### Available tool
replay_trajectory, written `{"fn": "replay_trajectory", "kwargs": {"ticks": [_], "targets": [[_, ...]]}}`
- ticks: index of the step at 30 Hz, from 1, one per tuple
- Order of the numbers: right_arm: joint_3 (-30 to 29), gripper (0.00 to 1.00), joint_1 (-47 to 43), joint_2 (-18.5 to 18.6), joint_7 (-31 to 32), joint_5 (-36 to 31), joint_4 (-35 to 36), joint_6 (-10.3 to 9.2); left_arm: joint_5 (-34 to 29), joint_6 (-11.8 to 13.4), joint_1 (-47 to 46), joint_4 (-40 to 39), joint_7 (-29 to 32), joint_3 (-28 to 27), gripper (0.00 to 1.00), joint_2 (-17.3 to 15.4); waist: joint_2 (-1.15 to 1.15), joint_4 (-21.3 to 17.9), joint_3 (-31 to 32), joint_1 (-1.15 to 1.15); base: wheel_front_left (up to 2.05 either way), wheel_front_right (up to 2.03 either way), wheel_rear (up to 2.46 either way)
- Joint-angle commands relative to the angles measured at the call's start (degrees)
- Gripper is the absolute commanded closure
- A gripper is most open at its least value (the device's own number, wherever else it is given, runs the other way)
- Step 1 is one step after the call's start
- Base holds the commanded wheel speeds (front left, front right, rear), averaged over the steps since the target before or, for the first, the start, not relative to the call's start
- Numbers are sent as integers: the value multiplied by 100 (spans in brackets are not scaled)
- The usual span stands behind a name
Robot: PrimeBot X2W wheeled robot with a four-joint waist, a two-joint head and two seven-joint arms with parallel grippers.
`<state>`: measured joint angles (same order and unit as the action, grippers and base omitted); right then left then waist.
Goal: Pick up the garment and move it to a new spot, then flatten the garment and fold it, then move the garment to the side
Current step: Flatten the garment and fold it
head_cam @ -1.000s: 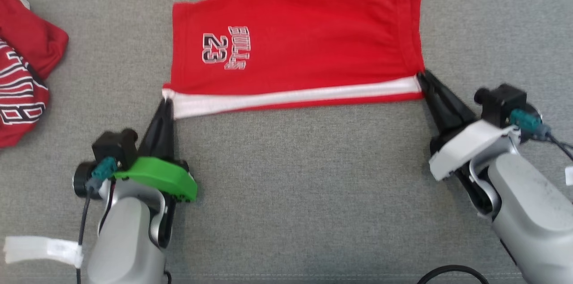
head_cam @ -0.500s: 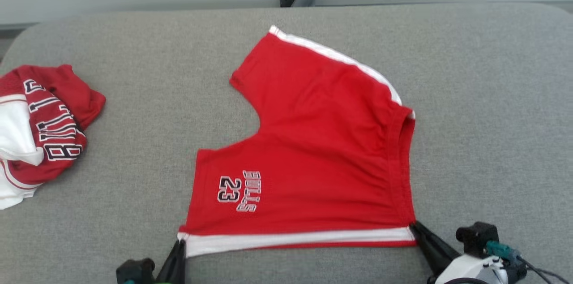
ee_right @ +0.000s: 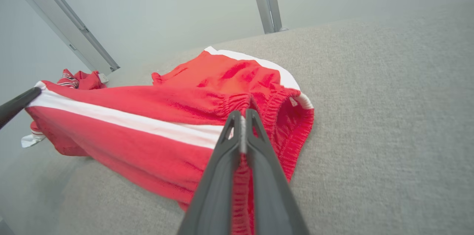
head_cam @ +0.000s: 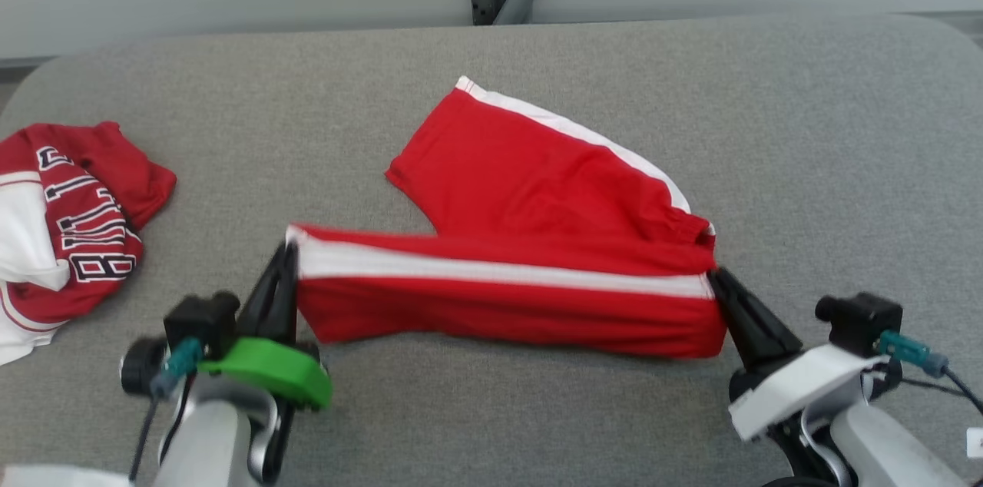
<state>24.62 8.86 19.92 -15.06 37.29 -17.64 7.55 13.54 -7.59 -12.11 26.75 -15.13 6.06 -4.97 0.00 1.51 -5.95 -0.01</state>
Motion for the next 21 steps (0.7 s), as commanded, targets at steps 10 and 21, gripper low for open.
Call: {"fn": "replay_trajectory", "kwargs": {"ticks": [10,21], "targets": [[-732,100,1667,-530,-16,43,-291,-11,-235,20,-3137,1069,0,915,100,-567,0,-811,-1964,1,0,0,0],[-1032,100,2221,-1126,-17,-177,-351,-10,-562,20,-4795,2423,-1,1453,100,-502,0,-1320,-2803,1,0,0,0]]}}
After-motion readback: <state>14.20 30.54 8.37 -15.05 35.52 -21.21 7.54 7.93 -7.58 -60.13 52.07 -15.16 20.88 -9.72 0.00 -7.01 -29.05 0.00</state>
